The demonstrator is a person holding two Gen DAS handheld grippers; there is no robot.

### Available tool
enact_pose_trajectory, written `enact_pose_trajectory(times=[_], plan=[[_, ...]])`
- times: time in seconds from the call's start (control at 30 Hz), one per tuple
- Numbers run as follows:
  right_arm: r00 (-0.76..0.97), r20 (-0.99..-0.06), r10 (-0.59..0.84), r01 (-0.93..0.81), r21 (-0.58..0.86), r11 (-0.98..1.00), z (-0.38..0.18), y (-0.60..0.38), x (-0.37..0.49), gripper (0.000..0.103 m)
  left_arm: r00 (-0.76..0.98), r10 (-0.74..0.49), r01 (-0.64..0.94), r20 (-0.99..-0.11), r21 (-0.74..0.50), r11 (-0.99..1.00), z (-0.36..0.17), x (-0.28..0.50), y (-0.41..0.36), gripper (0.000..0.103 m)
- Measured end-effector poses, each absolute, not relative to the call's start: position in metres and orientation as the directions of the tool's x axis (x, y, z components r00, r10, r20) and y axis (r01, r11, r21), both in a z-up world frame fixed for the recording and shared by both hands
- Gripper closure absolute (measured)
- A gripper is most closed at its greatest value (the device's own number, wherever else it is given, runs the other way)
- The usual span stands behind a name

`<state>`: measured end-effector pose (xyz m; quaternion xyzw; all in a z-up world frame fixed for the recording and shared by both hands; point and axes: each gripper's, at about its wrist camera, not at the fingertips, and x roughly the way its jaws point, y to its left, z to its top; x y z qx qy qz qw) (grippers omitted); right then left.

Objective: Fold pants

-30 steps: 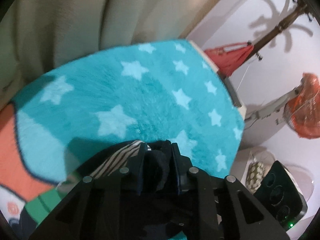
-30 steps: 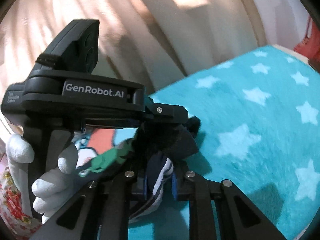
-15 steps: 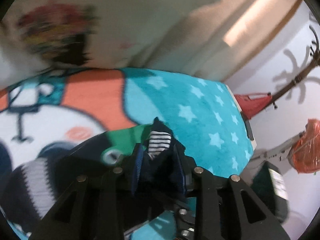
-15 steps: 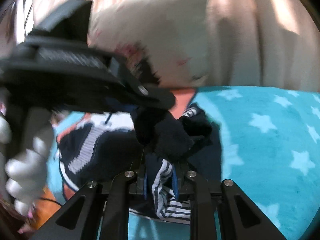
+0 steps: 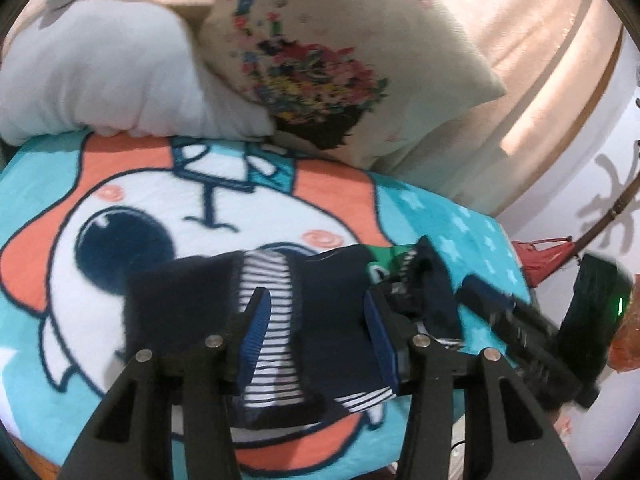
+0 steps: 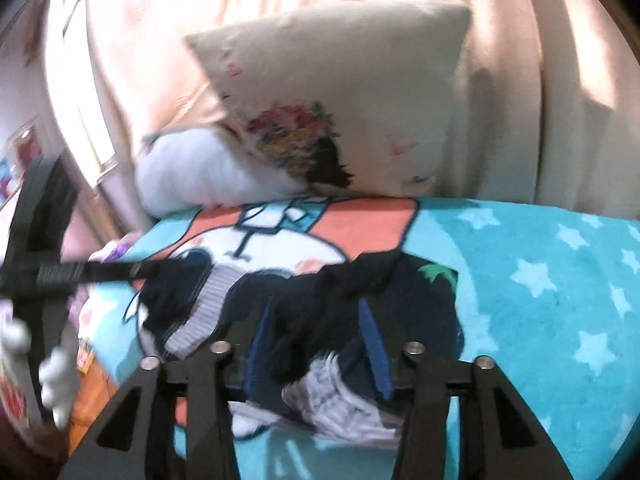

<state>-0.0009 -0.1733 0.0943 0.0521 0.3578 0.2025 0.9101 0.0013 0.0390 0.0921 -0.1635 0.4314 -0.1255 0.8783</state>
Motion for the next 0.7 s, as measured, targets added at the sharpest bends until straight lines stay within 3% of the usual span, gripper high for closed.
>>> enact_pose_trajectory(times=[0.3, 0.43, 0.53, 0.7], plan=[[0.464, -0.745, 0.480, -0.258, 0.405, 0.877, 0.025, -0.152, 0.048, 0.062, 0.650, -0.300, 0.050, -0.699, -0.354, 0.934, 0.099, -0.024, 0.073, 0.053], [0.567, -0.711, 0.416, -0.258, 0.326, 0.909, 0.055, -0.161, 0.031, 0.061, 0.671, -0.297, 0.057, -0.679, -0.352, 0.934, 0.103, -0.031, 0.083, 0.052], [0.616, -0.709, 0.343, -0.250, 0.237, 0.939, 0.065, -0.156, 0.028, 0.054, 0.674, -0.317, 0.058, -0.667, -0.379, 0.923, 0.103, -0.029, 0.086, 0.052], [0.537, -0.805, 0.252, -0.231, 0.146, 0.962, 0.035, -0.132, 0.046, 0.054, 0.682, -0.283, -0.003, -0.675, -0.389, 0.921, 0.101, -0.032, 0.106, 0.052]])
